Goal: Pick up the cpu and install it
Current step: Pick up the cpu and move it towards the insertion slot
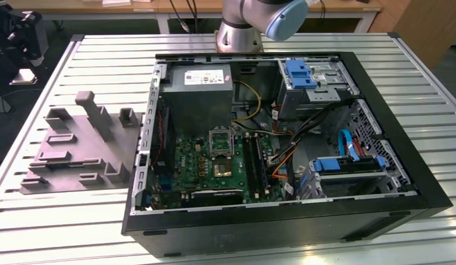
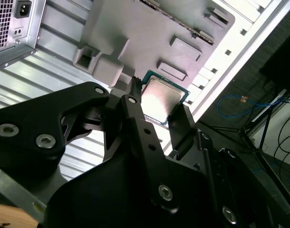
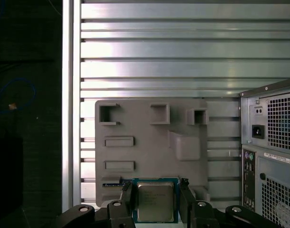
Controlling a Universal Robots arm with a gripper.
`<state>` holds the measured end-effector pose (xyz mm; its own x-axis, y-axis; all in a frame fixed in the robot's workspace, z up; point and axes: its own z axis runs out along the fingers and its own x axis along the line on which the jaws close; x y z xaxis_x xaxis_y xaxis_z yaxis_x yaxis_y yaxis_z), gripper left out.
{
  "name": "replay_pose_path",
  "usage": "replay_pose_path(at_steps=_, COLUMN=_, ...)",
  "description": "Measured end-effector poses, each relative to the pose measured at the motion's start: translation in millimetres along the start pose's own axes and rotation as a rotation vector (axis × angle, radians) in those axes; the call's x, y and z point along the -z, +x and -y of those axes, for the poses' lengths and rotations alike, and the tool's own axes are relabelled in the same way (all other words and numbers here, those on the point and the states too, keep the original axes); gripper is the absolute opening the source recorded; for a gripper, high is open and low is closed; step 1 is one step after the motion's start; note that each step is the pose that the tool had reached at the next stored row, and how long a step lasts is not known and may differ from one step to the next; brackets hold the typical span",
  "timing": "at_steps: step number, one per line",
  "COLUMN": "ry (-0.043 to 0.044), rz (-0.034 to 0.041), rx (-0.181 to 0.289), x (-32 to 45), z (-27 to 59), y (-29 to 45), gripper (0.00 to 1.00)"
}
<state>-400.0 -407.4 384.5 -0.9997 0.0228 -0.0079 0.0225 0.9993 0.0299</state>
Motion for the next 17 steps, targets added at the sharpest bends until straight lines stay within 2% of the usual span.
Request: replay_pose_path(at_steps=17, ry=0.0000, rz=-0.0001, rx=0.000, x=0.0, z=-0.1, y=-5.9, gripper=0.47)
